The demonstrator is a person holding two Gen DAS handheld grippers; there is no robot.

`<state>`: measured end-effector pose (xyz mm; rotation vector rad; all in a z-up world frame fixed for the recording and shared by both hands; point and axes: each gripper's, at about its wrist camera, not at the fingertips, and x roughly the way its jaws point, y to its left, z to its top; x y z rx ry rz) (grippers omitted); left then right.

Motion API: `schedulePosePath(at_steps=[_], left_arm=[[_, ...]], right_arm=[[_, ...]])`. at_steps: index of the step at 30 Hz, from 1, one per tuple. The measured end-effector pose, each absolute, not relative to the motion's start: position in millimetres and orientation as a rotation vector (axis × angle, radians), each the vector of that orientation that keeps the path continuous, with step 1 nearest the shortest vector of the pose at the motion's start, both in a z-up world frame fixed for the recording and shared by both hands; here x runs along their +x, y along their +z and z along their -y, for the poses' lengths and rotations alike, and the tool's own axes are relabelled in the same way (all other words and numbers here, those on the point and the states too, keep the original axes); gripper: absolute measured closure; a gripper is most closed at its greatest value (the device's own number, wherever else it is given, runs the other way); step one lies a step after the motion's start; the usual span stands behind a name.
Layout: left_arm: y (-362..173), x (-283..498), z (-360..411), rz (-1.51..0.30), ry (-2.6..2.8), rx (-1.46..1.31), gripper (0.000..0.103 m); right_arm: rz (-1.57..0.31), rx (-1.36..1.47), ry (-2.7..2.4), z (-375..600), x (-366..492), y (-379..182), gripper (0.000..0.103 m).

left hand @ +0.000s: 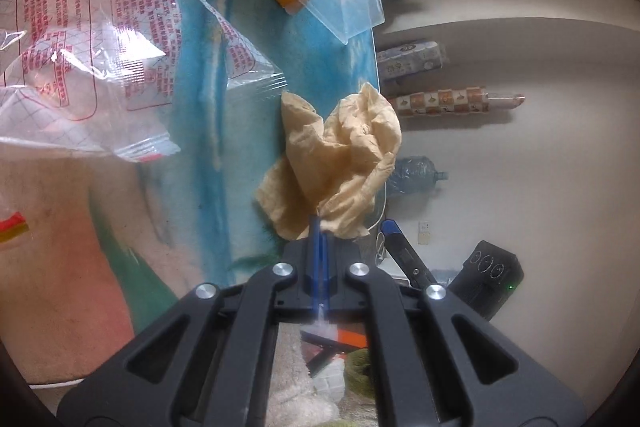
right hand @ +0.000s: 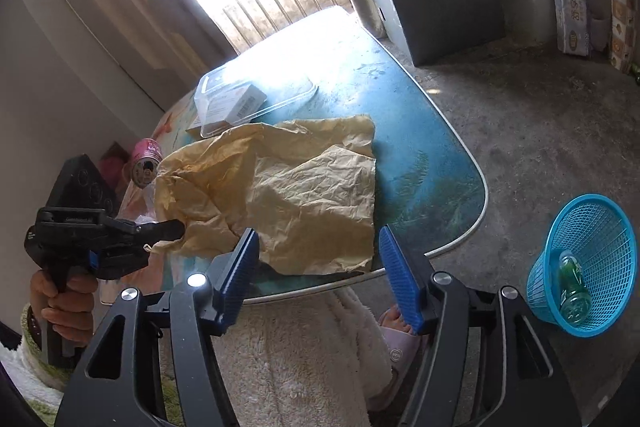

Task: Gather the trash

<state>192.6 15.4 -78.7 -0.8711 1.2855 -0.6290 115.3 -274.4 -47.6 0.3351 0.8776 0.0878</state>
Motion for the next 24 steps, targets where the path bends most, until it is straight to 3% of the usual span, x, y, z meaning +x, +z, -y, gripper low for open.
schedulePosePath(at_steps=[4, 9, 12, 13, 24], left_arm=[[-79, 190, -16, -1.281, -0.581, -0.783, 0.103], [-81, 181, -15, -1.261, -0.535, -0.658, 0.103], [-82, 179, -15, -1.24, -0.538, -0.623, 0.103], [-80, 178, -14, -1.234, -0.538, -0.606, 0.103], [-72, 185, 8, -1.185, -0.539, -0.454, 0.103]], right_arm=[[-0.915, 0.245, 0.012, 262, 137, -56, 0.042], [-0.916, 0.203, -0.031, 259, 151, -56, 0.058], [-0.909, 0.157, -0.071, 256, 156, -57, 0.082], [-0.916, 0.184, -0.058, 258, 158, -57, 0.097], [-0.8, 0.52, 0.374, 253, 165, -15, 0.1]])
